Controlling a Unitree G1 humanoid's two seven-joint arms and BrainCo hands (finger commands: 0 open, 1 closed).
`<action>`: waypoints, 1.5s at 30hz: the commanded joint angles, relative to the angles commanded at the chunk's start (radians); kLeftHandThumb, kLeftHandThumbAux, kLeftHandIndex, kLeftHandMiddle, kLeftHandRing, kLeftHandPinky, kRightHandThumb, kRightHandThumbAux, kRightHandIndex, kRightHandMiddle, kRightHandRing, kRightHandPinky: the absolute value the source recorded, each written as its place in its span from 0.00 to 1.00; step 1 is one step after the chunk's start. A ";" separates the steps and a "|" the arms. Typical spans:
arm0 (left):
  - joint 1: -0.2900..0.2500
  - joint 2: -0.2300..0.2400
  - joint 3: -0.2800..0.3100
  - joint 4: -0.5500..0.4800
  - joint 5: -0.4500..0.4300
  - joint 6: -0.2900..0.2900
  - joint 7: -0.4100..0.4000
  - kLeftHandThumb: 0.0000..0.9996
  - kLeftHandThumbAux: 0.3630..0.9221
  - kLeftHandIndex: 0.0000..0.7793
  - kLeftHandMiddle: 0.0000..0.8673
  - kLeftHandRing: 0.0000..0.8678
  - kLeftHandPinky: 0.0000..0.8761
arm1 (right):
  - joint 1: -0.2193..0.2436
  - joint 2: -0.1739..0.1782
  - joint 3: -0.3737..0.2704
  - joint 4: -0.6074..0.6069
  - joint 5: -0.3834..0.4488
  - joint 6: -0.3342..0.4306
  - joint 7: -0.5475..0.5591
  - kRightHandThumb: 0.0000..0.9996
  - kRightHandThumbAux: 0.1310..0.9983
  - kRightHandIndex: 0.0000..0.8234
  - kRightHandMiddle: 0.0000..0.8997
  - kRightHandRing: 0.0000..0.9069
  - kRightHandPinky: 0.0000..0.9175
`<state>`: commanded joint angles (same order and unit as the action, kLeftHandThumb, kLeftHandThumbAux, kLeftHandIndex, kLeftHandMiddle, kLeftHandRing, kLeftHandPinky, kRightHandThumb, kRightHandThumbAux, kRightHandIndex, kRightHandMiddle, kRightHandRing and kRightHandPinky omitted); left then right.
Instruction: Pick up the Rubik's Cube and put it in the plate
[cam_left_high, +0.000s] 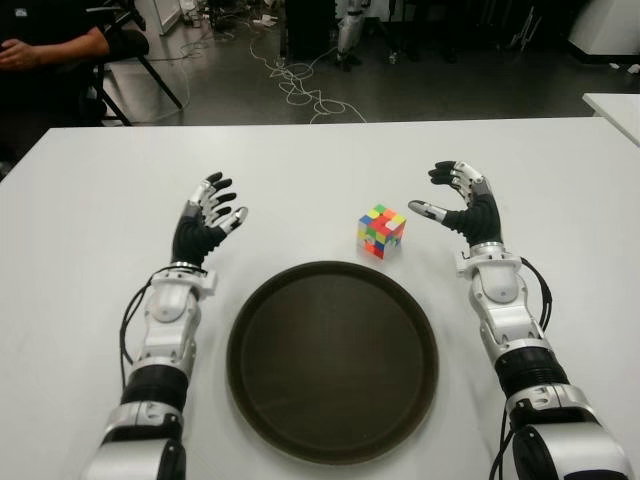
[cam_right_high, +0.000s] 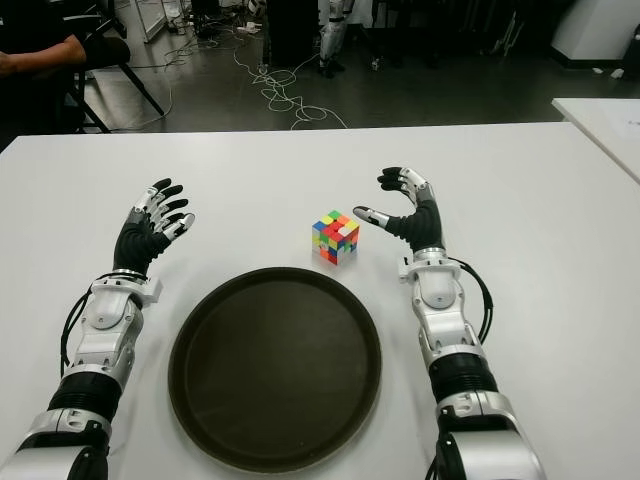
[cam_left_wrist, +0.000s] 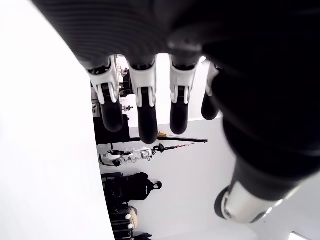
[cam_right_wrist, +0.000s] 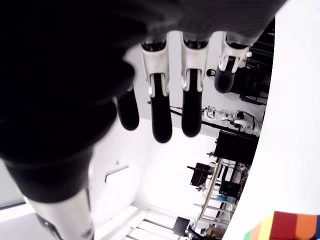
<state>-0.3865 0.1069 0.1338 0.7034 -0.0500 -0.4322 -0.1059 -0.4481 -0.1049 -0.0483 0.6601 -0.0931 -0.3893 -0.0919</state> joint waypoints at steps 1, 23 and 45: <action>0.000 0.000 0.000 -0.002 0.000 0.000 0.000 0.12 0.69 0.14 0.19 0.19 0.19 | 0.001 -0.001 0.001 -0.004 0.000 0.004 0.002 0.00 0.79 0.35 0.36 0.29 0.14; -0.006 -0.001 0.003 0.018 -0.009 -0.013 -0.021 0.14 0.71 0.13 0.19 0.19 0.19 | -0.001 -0.004 -0.005 -0.004 0.013 0.032 0.021 0.00 0.80 0.28 0.33 0.27 0.16; -0.017 -0.001 0.005 0.031 -0.010 -0.023 -0.023 0.13 0.72 0.15 0.20 0.20 0.20 | -0.009 -0.001 -0.009 0.009 0.022 0.032 0.024 0.00 0.83 0.31 0.33 0.26 0.14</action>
<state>-0.4036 0.1061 0.1390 0.7341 -0.0604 -0.4556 -0.1292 -0.4568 -0.1055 -0.0573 0.6689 -0.0713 -0.3576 -0.0675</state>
